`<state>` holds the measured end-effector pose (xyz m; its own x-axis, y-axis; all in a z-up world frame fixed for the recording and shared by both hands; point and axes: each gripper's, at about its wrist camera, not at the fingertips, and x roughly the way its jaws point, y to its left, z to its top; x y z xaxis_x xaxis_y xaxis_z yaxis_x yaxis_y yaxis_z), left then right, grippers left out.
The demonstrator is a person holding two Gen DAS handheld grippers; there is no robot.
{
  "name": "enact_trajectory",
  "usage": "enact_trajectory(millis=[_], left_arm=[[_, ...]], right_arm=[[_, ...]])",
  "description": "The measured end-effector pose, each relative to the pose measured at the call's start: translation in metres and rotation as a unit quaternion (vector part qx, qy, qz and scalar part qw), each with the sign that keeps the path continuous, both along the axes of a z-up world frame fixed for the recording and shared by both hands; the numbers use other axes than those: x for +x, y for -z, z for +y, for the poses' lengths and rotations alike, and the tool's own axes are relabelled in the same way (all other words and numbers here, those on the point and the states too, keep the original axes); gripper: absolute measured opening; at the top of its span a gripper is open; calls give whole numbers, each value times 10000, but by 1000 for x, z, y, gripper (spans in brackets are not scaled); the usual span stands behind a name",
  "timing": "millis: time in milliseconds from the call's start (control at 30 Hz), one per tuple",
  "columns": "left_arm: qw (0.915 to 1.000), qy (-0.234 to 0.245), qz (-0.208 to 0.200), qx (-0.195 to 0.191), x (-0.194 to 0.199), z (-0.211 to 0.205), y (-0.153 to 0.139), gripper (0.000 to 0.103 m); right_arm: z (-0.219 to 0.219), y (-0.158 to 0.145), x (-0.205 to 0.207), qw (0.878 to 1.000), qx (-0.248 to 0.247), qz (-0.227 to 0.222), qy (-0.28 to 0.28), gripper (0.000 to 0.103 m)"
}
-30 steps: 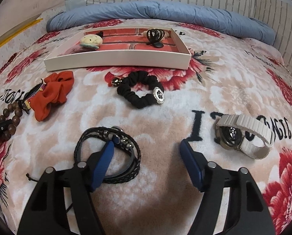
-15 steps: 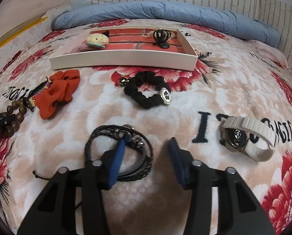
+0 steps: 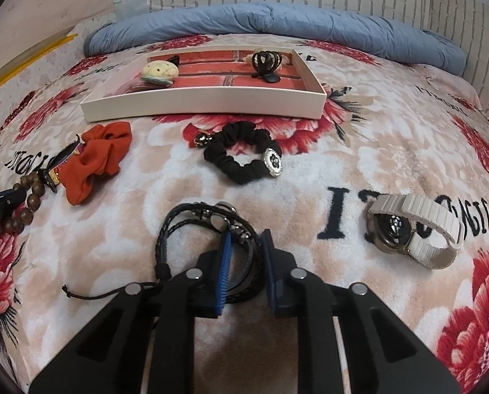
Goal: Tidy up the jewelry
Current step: 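Grasp the wooden bead bracelet with left tool while right tool grasps black braided bracelet, then carry both bracelets into the brick tray and open both tools to release them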
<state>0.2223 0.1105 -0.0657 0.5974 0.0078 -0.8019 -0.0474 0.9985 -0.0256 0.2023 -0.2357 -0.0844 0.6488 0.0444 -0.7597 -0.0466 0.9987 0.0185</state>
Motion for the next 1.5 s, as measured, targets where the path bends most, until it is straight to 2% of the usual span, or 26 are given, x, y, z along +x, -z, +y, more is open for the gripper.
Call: enact_trajectory(millis=[133, 367, 467, 600, 733, 967, 1167, 1500], left_arm=[[9999, 53, -40, 84, -1, -4, -1, 40], [9998, 56, -169, 111, -4, -5, -5, 22], [9998, 52, -189, 89, -5, -4, -7, 18], [9992, 107, -375, 13, -8, -4, -16, 18], [9968, 265, -749, 48, -16, -13, -33, 18], [9904, 540, -1272, 89, -19, -33, -70, 18], [9893, 647, -1301, -129, -2, -44, -87, 18], [9798, 876, -1783, -231, 34, -80, -150, 18]], right_arm=[[0, -2, -1, 10000, -16, -36, 1, 13], [0, -9, -4, 9998, 21, -171, -49, 12], [1, -16, -9, 9993, 14, -370, -91, 12], [-2, -26, -13, 9979, 28, -647, -63, 12], [-9, -39, -12, 9958, 110, -909, 13, 12], [-18, -54, 3, 9937, 144, -1112, 64, 12], [-20, -69, 18, 9925, 164, -1213, 4, 12], [-26, -113, 54, 9868, 167, -1610, 39, 12]])
